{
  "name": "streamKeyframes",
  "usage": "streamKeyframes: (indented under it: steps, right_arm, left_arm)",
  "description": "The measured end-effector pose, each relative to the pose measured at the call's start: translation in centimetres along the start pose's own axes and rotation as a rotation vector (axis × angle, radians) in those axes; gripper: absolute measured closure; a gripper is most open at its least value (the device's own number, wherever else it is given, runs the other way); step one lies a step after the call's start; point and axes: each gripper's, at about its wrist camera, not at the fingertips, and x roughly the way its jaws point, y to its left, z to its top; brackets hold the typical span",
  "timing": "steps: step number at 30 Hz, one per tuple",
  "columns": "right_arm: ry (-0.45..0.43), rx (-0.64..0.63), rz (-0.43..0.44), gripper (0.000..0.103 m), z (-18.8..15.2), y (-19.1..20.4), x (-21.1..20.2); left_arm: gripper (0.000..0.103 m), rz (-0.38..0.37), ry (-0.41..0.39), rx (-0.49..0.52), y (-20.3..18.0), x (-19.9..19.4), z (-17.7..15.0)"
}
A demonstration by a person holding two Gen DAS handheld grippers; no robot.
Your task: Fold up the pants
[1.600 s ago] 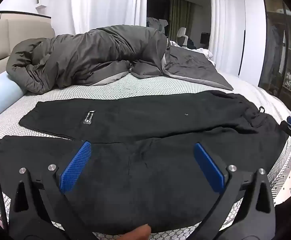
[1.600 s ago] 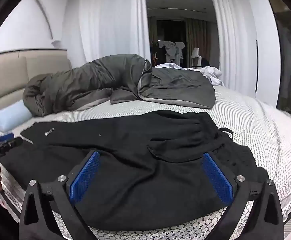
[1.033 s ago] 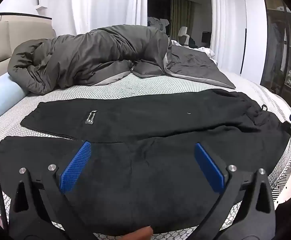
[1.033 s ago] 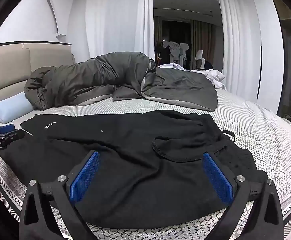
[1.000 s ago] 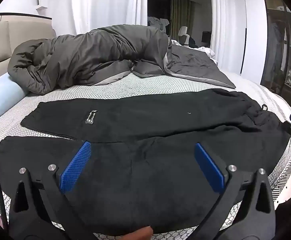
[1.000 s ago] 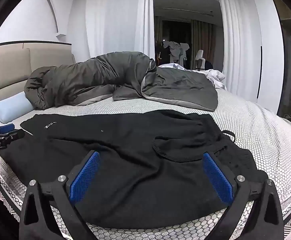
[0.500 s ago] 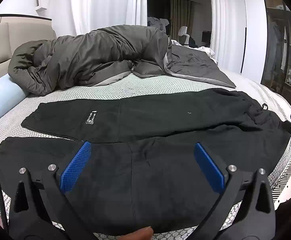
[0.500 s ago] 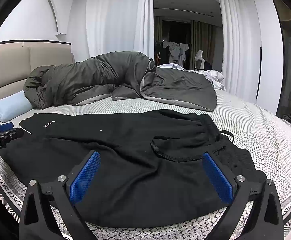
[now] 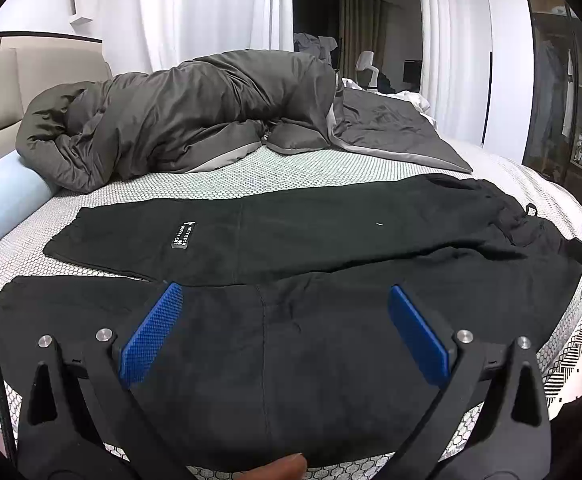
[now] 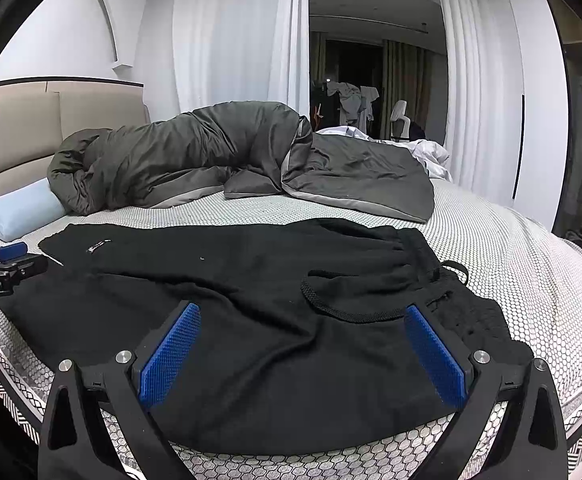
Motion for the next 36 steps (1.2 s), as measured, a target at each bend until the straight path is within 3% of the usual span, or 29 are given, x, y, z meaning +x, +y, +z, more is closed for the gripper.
streamKeyframes:
  steps: [36]
  right_arm:
    - [0.009, -0.011, -0.002, 0.000, -0.19, 0.17, 0.05]
  left_arm:
    - [0.001, 0.002, 0.000, 0.005, 0.16, -0.16, 0.20]
